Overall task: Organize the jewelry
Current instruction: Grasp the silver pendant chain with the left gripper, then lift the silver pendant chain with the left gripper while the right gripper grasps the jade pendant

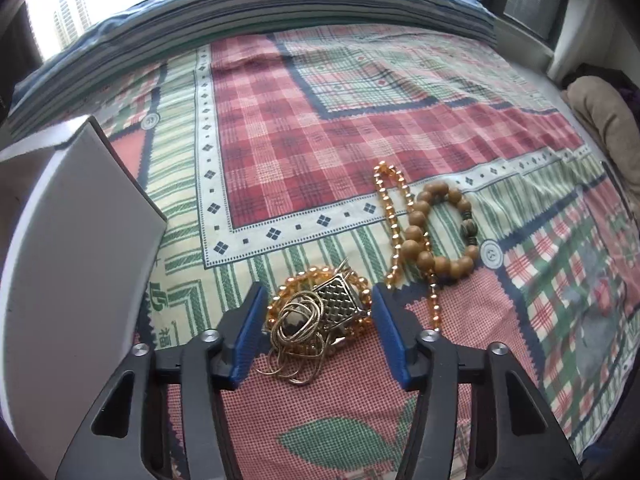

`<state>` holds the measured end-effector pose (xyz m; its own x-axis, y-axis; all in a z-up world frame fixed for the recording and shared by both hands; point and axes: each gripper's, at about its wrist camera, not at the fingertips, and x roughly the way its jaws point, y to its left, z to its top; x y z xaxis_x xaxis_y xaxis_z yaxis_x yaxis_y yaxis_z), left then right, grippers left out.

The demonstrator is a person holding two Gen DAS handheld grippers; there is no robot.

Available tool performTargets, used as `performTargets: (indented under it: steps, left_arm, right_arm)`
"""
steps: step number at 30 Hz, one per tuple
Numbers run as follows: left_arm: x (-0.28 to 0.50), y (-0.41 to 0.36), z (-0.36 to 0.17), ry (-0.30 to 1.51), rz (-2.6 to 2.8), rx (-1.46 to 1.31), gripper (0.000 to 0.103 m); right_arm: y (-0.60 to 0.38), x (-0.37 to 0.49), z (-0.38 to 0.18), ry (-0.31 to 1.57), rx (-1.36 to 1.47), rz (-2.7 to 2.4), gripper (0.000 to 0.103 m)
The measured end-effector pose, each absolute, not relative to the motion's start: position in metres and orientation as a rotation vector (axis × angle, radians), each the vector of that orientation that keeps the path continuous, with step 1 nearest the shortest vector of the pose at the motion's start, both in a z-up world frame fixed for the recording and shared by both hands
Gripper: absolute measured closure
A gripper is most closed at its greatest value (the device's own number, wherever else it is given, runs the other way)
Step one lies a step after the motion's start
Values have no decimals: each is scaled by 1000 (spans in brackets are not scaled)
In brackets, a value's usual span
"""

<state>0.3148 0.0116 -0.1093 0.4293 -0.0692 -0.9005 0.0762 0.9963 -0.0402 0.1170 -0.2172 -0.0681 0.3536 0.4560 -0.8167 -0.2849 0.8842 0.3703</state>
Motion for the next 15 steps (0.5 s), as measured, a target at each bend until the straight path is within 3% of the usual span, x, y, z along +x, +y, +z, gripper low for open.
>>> performTargets:
  steps: [2,4,6,14,15]
  left_arm:
    - [312,14,-109,1117,-91,-4,70]
    - [307,18,-107,1119,-98,-20,73]
    - [301,21,-95,1080,-97,-25,93]
    - [271,57,-58,1067,-116,-169,96]
    - [263,62,-56,1071,-113,-177,101]
  right_arm:
    - [-216,117,-72,1122,178,487,60]
    - [-217,118,-74,1126,180,490,60]
    - [-217,119,-76,1129,183,488,60]
    - [-218,118,-69,1104,191,483,60]
    - [-218,118,-68,1103,190,482,60]
